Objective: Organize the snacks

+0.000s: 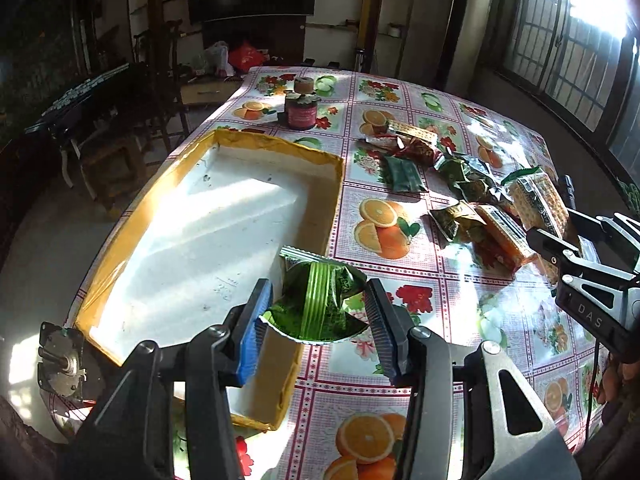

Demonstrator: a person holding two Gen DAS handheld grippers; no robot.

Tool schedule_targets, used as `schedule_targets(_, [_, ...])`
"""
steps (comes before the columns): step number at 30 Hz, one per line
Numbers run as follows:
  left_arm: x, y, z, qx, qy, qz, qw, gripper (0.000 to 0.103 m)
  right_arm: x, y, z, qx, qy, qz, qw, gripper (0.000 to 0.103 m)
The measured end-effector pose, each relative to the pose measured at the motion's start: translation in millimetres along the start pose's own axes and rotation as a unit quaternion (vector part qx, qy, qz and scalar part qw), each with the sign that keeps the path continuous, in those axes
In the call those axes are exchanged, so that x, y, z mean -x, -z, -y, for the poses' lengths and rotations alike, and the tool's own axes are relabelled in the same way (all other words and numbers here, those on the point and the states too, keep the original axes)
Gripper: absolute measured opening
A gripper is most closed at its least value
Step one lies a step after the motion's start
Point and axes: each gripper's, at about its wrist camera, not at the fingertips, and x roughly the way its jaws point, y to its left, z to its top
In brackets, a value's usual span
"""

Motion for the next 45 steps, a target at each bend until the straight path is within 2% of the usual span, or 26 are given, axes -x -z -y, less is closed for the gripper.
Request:
schedule_targets(2, [-5.5,-2.0,-19.6,0.020,-0.010,-0.006,0.9997,0.049,-10.1,-13.4,-10.5,-0.026,-0.115,-0.006,0.993,0.046])
schedule_targets(3, [-8.3,-2.7,-28.5,0.029,-0.016,-0.010,0.9994,0.049,-16.3,-20.8,-19.9,-0.031,-0.144,-0.006,0.989,0.046])
schedule_targets(8, [-23.5,-3.7,-65.3,0.066,-0.045,-0.027,0.9964,0.049,-51.7,-53.5,-75.4,-0.009,-0.198,-0.022,0.980,0.046])
schedule_targets(15, [-46.3,-1.8,-82.2,0.075,-0.063,-0.051,0.9939,0.049,-110.7,-70.1,-125.1,0.021,-0.201,-0.074,0.977,0.046])
schedule_targets(25, [-67.2,8.5,-88.7,0.077,-0.077,-0.074,0.9913,0.049,-125.7,-71.4,-154.6,0.048,-0.220,-0.086,0.970,0.046])
schedule_targets(30, [-72.7,9.6,-85.1,0.067,-0.094,-0.082,0.9899,0.052,-133.8,-67.7,-161.9,0.056,-0.215,-0.105,0.969,0.046])
schedule_targets(33, [-73.1,9.4,-83.1,0.063,-0.094,-0.086,0.9899,0.055,-120.4,-69.6,-152.5,0.052,-0.195,-0.091,0.975,0.046])
schedule_targets(36, [-67.7,9.2,-80.1,0.066,-0.095,-0.076,0.9904,0.065,-96.2,-72.9,-135.2,0.051,-0.153,-0.064,0.985,0.051])
schedule_targets(37, [-64.3,8.8,-79.2,0.072,-0.097,-0.069,0.9903,0.069,-85.2,-72.3,-128.1,0.049,-0.141,-0.052,0.987,0.057])
schedule_targets(38, [-59.4,8.5,-78.6,0.081,-0.096,-0.059,0.9904,0.070,-74.5,-71.1,-120.7,0.046,-0.123,-0.040,0.991,0.064])
schedule_targets(40, [-46.6,7.7,-77.6,0.101,-0.095,-0.036,0.9897,0.071,-55.6,-66.1,-104.6,0.038,-0.079,-0.017,0.996,0.069])
schedule_targets(43, [-27.7,3.9,-67.7,0.115,-0.091,-0.005,0.9891,0.076,-40.4,-59.3,-79.6,0.024,-0.012,0.002,1.000,0.070])
schedule_targets(45, [-15.7,2.2,-57.8,0.117,-0.103,0.017,0.9877,0.082,-35.2,-54.8,-62.2,0.011,0.026,0.007,1.000,0.070])
